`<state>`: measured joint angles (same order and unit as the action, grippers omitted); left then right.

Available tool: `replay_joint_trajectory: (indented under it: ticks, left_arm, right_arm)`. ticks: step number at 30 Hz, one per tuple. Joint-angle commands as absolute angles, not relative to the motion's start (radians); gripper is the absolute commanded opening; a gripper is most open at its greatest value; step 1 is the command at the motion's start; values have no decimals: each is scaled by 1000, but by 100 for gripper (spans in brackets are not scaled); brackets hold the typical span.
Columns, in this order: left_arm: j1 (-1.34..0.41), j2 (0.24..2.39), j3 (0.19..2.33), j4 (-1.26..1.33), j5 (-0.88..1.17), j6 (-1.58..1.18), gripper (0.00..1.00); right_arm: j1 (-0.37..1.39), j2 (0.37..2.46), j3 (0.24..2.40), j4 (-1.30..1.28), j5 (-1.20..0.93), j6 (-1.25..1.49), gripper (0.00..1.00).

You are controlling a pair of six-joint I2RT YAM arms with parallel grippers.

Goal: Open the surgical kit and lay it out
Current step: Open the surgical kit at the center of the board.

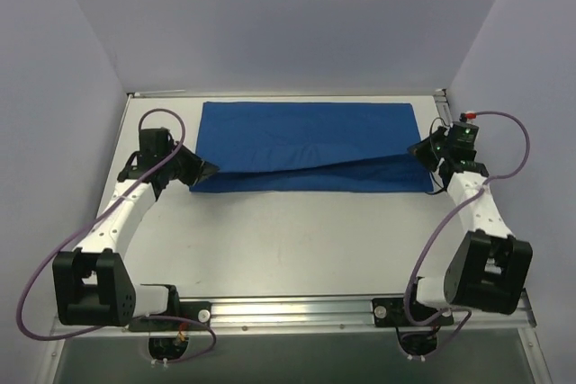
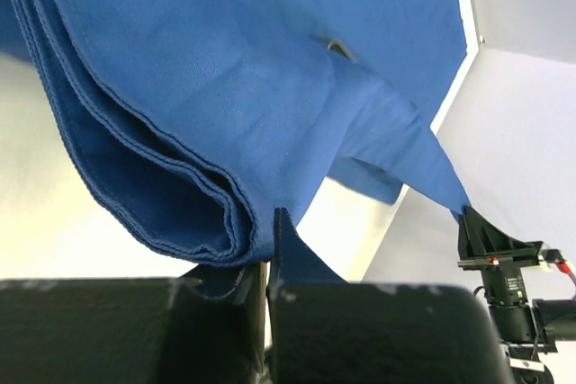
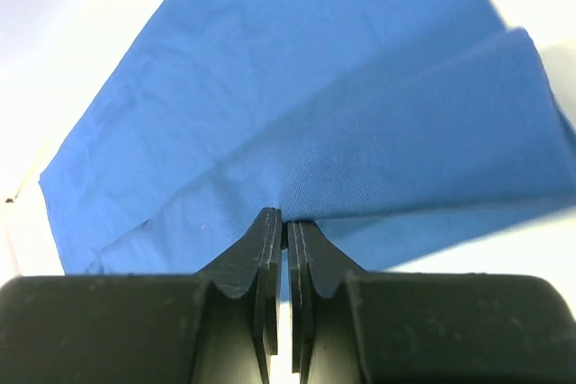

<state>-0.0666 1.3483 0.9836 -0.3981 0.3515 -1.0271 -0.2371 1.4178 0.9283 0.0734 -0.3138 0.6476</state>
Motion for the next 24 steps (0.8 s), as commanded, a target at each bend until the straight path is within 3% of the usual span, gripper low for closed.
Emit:
replay_joint_trajectory:
  ticks: [1, 9, 20, 23, 24]
  left_arm:
    - [-57, 1258, 928, -449, 425, -1005, 2]
    - [-54, 1057, 781, -540, 451, -1002, 2]
    - [-29, 885, 756, -831, 434, -933, 2]
    - [-23, 856, 740, -894, 439, -927, 6]
    - [-25, 841, 732, -906, 448, -925, 13]
  right_arm:
    - [-239, 1262, 859, -130, -212, 583, 0]
    - [-241, 1020, 798, -380, -117, 517, 0]
    - [-175, 965, 815, -555, -87, 558, 0]
    - [-175, 944, 818, -627, -37, 557, 0]
    - [-175, 908, 816, -652, -41, 557, 0]
